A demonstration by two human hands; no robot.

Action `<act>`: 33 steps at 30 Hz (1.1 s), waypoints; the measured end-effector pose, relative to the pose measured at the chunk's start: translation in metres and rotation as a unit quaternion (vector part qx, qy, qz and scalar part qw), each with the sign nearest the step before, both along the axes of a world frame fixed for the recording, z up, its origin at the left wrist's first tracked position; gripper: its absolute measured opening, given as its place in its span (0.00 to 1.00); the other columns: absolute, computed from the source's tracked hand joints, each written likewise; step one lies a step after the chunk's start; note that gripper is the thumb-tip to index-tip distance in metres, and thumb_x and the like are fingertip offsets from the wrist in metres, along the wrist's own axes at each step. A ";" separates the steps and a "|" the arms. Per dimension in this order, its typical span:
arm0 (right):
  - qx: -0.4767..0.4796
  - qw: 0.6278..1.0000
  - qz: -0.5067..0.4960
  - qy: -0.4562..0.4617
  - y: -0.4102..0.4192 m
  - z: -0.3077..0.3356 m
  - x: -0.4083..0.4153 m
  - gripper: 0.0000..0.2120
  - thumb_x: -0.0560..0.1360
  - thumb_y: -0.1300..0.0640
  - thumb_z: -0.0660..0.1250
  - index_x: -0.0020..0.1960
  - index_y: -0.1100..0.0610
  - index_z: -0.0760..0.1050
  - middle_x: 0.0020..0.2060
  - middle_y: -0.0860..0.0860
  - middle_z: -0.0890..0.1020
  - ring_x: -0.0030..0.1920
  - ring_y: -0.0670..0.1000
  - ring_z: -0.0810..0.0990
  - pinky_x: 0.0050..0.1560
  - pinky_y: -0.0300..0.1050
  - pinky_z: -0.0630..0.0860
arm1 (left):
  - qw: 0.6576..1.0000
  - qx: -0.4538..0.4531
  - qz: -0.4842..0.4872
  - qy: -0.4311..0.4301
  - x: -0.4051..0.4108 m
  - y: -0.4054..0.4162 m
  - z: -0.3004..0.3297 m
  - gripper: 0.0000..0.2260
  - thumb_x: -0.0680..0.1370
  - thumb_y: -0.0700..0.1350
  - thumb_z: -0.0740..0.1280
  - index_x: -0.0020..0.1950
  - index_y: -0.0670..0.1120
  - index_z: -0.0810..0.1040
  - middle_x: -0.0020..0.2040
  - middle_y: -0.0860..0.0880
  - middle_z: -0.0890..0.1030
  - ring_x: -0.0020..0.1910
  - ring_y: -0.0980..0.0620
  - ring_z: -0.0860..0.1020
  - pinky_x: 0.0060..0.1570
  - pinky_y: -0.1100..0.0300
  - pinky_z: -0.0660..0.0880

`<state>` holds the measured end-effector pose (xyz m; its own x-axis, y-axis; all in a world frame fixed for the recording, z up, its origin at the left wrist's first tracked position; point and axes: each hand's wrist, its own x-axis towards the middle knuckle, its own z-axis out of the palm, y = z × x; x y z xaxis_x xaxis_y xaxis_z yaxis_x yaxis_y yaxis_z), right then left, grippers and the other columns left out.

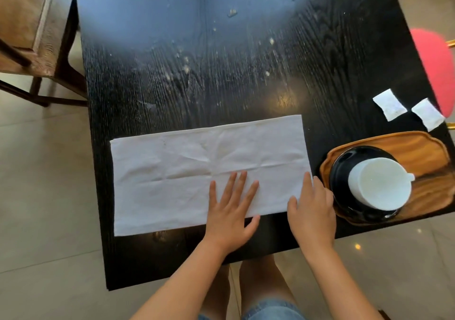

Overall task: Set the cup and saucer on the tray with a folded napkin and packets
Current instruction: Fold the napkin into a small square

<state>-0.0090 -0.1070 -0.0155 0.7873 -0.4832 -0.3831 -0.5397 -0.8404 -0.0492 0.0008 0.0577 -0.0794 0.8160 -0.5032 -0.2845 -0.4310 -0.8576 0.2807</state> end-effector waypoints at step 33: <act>0.405 0.886 -0.091 -0.206 0.074 0.056 0.051 0.05 0.72 0.55 0.69 0.40 0.48 0.74 0.36 0.40 0.78 0.43 0.38 0.76 0.37 0.23 0.71 | 0.841 -0.351 0.367 0.189 0.134 -0.002 0.099 0.05 0.72 0.42 0.72 0.46 0.43 0.82 0.43 0.46 0.83 0.44 0.51 0.81 0.46 0.56 0.80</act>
